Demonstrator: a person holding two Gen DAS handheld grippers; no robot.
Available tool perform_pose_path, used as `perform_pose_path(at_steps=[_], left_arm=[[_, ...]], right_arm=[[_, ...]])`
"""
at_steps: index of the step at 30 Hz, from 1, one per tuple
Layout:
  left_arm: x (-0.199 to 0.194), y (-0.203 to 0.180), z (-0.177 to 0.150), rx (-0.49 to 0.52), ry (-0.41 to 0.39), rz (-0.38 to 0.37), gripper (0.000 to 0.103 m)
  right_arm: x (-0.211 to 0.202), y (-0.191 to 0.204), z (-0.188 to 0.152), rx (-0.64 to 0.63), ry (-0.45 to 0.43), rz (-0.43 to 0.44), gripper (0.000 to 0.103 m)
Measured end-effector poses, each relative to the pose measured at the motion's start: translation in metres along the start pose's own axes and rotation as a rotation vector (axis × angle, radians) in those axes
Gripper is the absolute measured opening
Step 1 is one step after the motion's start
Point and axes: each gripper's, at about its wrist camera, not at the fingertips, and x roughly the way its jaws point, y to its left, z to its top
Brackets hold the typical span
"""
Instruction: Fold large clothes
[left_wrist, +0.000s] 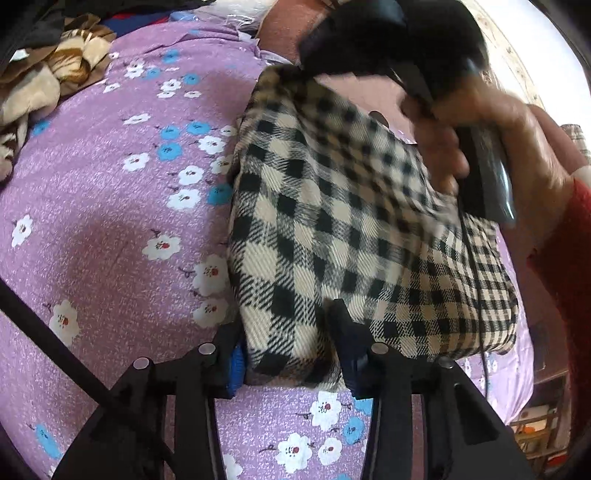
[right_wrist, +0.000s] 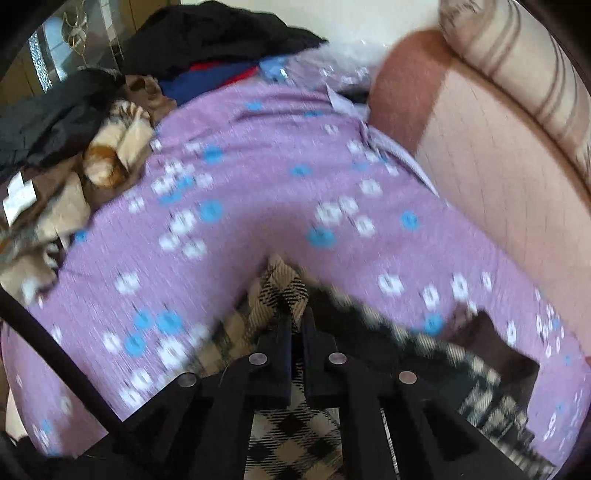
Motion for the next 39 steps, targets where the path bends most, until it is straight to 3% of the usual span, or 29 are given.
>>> perform_pose_path(at_steps=[4,8,10,11,12,13,17,21,24,26,29,31,34,36,39], left_arm=[[-0.003,0.005,0.0,-0.016,0.009,-0.004,0.039],[-0.005,0.004,0.001,-0.008,0.015,0.003,0.039],[-0.009,0.004,0.002,-0.003,0.009,0.01,0.039],[-0.015,0.005,0.003,-0.004,0.001,0.012,0.039],[-0.021,0.006,0.003,-0.009,-0.018,0.022,0.039],[-0.025,0.008,0.005,-0.014,-0.034,0.031,0.039],[-0.046,0.008,0.007,-0.02,-0.108,0.042,0.039],[-0.045,-0.008,0.007,0.028,-0.127,0.079,0.043],[-0.026,-0.017,0.008,0.076,-0.093,0.125,0.046],[-0.008,-0.019,0.006,0.116,-0.041,0.206,0.047],[0.003,-0.011,0.004,0.099,-0.023,0.213,0.048],[0.001,-0.009,0.004,0.083,-0.027,0.198,0.049],[0.003,-0.008,0.004,0.071,-0.027,0.168,0.06],[0.004,-0.01,0.003,0.058,-0.036,0.15,0.067],[0.008,-0.017,0.001,0.084,-0.035,0.163,0.064]], right_arm=[[0.016,0.032,0.024,-0.037,-0.003,-0.016,0.005],[0.045,0.051,0.015,-0.052,0.051,-0.095,0.009],[0.032,0.046,0.006,-0.035,0.026,-0.104,0.024],[0.021,0.041,0.001,-0.022,0.008,-0.1,0.041],[0.002,0.032,-0.007,0.003,-0.026,-0.091,0.051],[-0.015,0.023,-0.014,0.021,-0.056,-0.082,0.052],[-0.083,-0.035,-0.07,0.102,-0.102,-0.092,0.053],[-0.109,-0.112,-0.151,0.243,-0.021,-0.143,0.053],[-0.116,-0.17,-0.219,0.38,0.056,-0.192,0.053],[-0.121,-0.201,-0.26,0.432,0.104,-0.301,0.053],[-0.145,-0.248,-0.309,0.559,0.141,-0.467,0.054],[-0.174,-0.265,-0.333,0.676,0.067,-0.411,0.054],[-0.205,-0.265,-0.356,0.758,-0.044,-0.259,0.065],[-0.211,-0.257,-0.366,0.774,-0.083,-0.173,0.066],[-0.198,-0.236,-0.368,0.784,-0.095,-0.074,0.068]])
